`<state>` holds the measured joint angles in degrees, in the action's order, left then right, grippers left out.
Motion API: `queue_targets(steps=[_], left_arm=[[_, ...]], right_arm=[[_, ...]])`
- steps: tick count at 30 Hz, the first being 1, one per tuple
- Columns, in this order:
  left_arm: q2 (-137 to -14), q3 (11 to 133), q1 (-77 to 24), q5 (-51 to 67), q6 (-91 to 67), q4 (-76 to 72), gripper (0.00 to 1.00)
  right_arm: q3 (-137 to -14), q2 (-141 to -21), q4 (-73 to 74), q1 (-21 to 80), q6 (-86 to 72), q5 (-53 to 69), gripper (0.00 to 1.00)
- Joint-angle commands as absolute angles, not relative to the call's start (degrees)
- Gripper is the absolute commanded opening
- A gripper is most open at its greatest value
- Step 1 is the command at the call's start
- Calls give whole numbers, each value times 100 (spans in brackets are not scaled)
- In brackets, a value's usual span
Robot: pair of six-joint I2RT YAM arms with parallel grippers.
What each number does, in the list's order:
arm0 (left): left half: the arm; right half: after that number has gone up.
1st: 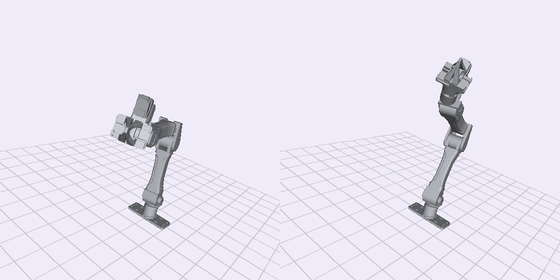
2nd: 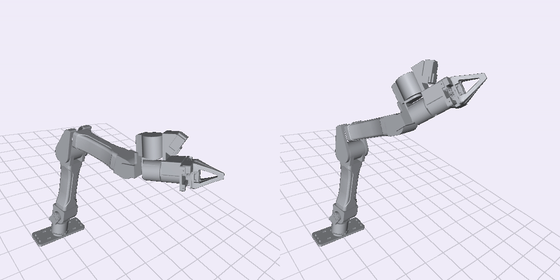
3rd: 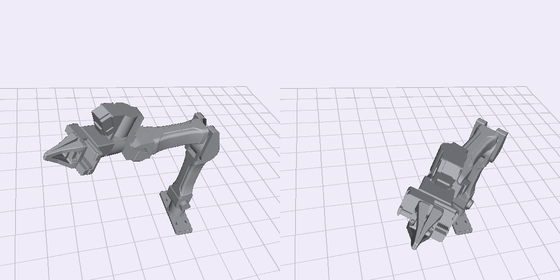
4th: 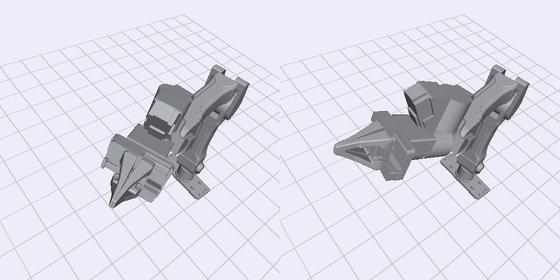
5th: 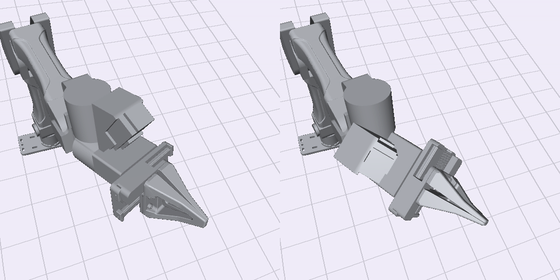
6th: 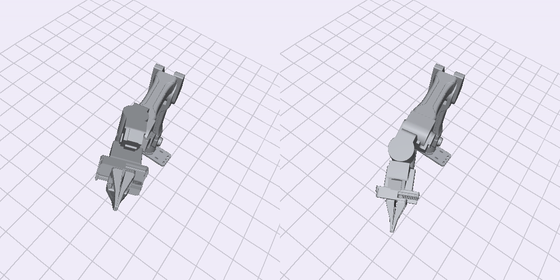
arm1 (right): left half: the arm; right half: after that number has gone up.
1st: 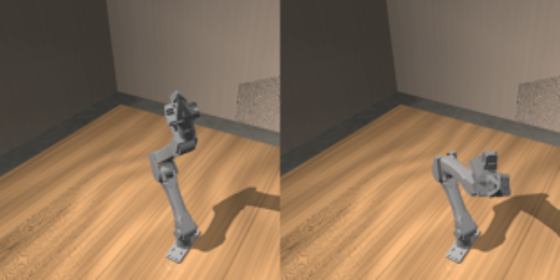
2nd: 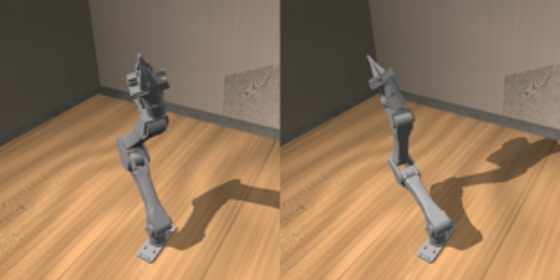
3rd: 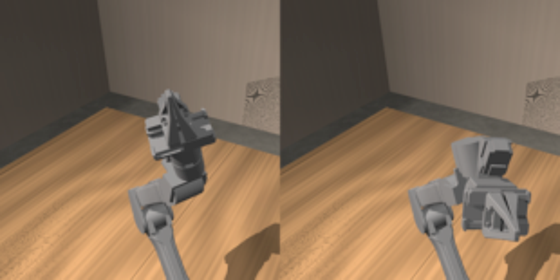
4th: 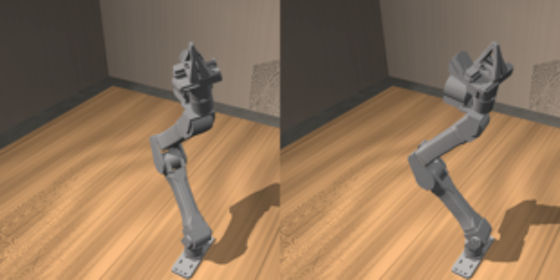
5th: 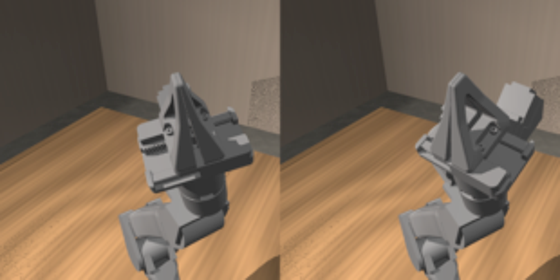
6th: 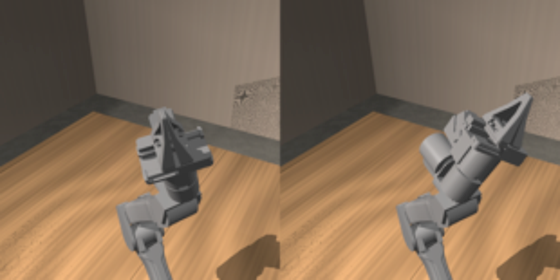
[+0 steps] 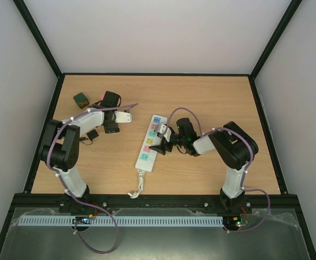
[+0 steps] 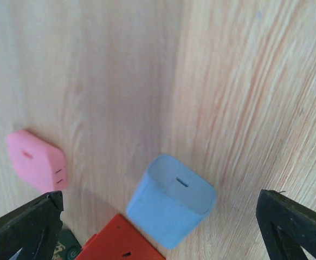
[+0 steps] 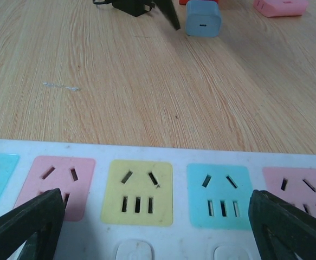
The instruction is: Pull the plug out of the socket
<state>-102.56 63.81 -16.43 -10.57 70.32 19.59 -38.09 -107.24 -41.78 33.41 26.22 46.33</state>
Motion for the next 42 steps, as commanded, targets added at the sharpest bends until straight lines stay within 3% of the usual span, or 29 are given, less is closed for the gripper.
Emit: queue_targets(steps=[1, 16, 30, 42], left_arm=[[-9710, 6701, -1543, -306, 5794, 2136, 100], [-8031, 6074, -512, 1862, 3144, 1374, 100], [-7402, 5646, -104, 2259, 2657, 1069, 100], [-7377, 5595, -70, 2408, 2646, 1066, 100]], right_arm=[[-3847, -10734, -3500, 3384, 2596, 4420, 92], [-5055, -10065, -1065, 3454, 2885, 4913, 93], [-6291, -9856, 1325, 4720, 3343, 3796, 92], [-7105, -10483, 2129, 5798, 3409, 2708, 92]])
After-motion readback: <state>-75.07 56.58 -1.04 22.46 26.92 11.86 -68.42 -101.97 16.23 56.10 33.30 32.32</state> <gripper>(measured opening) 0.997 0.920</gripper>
